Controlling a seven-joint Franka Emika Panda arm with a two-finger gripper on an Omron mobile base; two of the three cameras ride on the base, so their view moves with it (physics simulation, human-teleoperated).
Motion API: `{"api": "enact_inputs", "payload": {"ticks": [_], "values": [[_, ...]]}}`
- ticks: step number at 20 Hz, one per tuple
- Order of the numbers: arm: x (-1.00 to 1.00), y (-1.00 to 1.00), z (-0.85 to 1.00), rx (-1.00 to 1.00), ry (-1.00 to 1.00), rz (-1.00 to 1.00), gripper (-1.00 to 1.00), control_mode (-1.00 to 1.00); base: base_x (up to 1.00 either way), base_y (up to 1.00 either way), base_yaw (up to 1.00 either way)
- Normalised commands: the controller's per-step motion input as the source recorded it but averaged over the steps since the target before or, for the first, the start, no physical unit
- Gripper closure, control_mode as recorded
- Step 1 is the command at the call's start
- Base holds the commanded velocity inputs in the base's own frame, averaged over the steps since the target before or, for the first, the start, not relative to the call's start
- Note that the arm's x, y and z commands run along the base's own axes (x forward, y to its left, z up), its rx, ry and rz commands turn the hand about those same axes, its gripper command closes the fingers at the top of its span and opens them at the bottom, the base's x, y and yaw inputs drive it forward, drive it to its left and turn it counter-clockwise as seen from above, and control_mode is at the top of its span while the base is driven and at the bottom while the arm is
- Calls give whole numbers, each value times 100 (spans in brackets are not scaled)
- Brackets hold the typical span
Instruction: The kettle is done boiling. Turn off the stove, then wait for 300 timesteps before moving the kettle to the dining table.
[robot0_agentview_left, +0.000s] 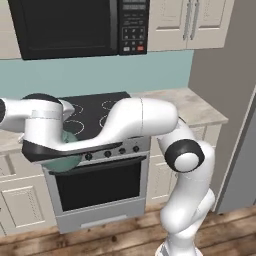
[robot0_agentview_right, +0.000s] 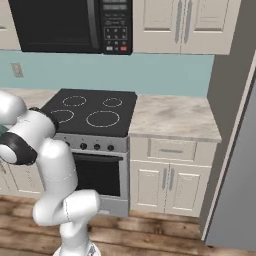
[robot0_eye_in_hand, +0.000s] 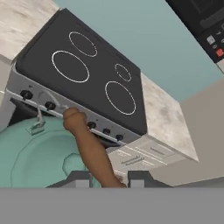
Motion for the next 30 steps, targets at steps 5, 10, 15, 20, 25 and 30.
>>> {"api": "enact_inputs", "payload": {"ticks": [5,10,15,20,25,30], "values": [[0,0,0,0,0,0,100,100,-13,55,16],[0,0,0,0,0,0,100,100,-21,34,28],[0,0,0,0,0,0,100,100,-41,30,30],[0,0,0,0,0,0,100,100,-72,37,26],[0,0,0,0,0,0,100,100,-88,26,21],[0,0,0,0,0,0,100,100,-41,3,24]]}}
